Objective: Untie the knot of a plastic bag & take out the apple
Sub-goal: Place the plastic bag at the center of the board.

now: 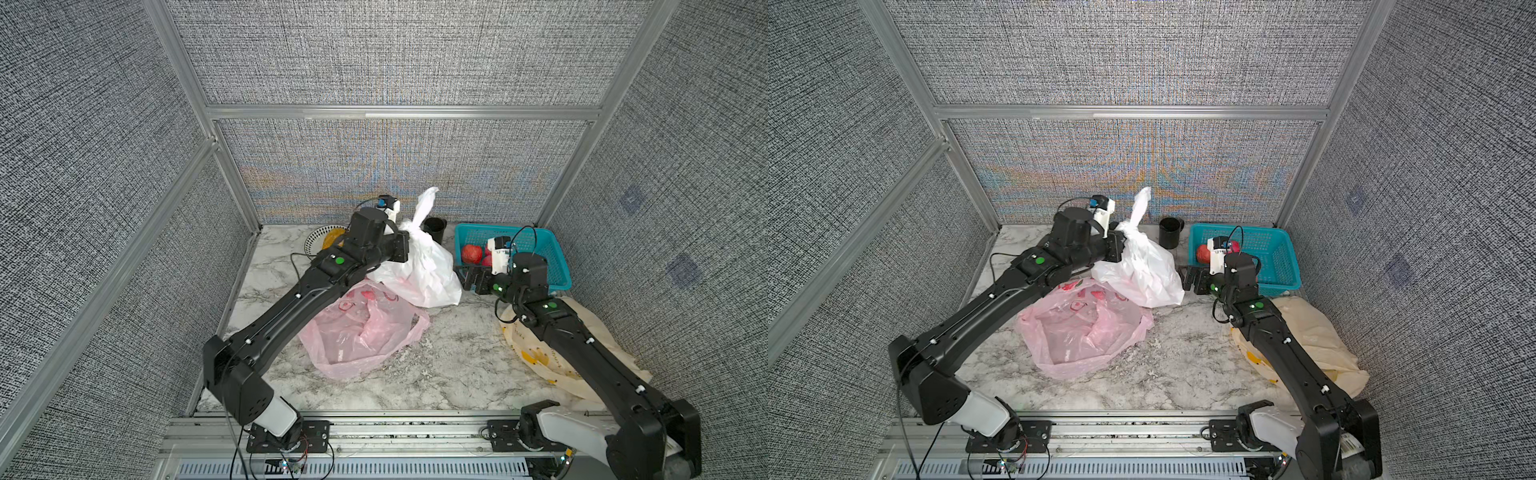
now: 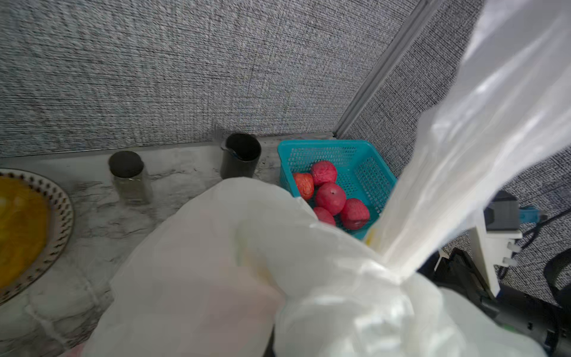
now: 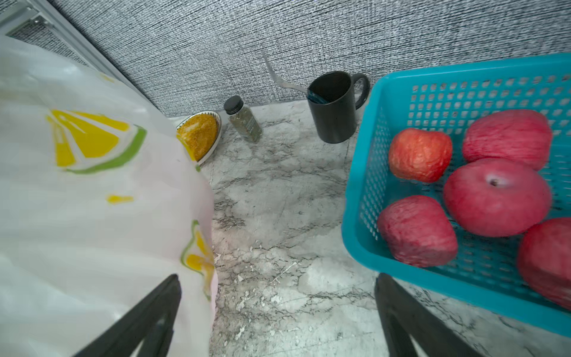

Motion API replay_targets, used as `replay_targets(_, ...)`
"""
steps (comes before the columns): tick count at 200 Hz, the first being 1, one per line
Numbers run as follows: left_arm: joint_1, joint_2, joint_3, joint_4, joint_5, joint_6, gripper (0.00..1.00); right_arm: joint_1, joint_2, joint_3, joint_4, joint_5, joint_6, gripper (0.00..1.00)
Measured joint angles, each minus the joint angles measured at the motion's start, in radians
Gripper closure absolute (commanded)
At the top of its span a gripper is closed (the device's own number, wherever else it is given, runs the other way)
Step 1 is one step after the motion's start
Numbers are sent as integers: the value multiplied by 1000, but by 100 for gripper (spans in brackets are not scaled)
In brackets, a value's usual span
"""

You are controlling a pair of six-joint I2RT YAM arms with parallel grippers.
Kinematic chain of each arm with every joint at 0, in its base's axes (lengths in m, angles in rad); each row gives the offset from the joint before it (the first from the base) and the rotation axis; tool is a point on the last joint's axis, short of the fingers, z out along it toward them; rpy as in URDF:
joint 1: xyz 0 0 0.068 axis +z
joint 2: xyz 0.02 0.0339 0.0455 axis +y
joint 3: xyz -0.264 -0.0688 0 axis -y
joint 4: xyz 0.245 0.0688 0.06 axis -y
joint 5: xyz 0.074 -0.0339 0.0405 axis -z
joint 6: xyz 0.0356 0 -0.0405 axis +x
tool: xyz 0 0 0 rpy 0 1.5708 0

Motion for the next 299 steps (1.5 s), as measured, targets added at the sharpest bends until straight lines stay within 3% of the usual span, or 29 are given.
replay_targets(53, -16, 122, -80, 98, 39, -55, 100, -37, -41, -39, -24, 23, 3, 2)
replay_targets(85, -8, 117, -143, 54, -31, -58, 100, -40, -23, -41, -27, 24, 3, 2)
replay_targets(145, 164, -17, -345, -73, -183, -20, 100, -40, 0, -41, -27, 2, 7, 2)
replay_targets(170, 187, -48, -348, -91, -197, 20, 100, -40, 7, -42, -21, -5, 16, 2)
replay_targets(192, 169, -24, -298, -78, -160, 54, 100, -38, 15, -43, -13, -22, 26, 3)
replay_targets(246, 11, 124, -129, -33, -63, 110, 98, 5, 21, -31, 1, -47, 29, 3)
replay_targets(262, 3, 143, -129, -21, -41, 109, 93, 8, 20, -29, 5, -46, 29, 3)
replay_targets(279, 3, 144, -148, -16, -36, 105, 80, 8, 20, -29, 7, -46, 29, 3)
replay_targets(299, 3, 135, -177, -17, -35, 84, 45, 9, 22, -29, 9, -48, 29, 3)
